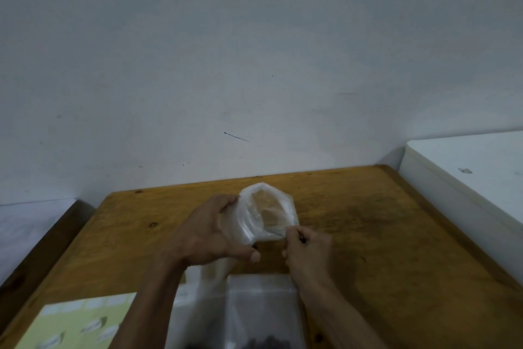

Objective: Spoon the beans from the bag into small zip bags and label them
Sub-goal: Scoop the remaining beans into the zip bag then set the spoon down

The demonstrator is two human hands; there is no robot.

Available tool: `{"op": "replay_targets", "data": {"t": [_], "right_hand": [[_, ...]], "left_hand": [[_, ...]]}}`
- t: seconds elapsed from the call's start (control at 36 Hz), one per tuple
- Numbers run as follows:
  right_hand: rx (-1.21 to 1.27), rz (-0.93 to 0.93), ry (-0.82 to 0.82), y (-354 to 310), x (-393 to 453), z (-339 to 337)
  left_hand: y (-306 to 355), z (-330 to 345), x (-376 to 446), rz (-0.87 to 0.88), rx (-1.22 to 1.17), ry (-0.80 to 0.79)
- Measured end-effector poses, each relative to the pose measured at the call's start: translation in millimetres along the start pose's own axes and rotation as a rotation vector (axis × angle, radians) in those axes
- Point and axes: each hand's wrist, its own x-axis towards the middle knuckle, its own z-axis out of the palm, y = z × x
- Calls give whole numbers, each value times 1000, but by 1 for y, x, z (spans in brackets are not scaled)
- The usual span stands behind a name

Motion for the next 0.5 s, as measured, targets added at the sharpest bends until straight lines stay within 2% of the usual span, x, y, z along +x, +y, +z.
{"op": "replay_targets", "data": {"t": [0.22, 0.5], "right_hand": [[238, 230, -42, -6, 2, 0], [317, 247, -63, -12, 4, -11]], "left_hand": [[-16, -6, -8, -46, -56, -60], [-27, -4, -14, -121, -46, -38]]}}
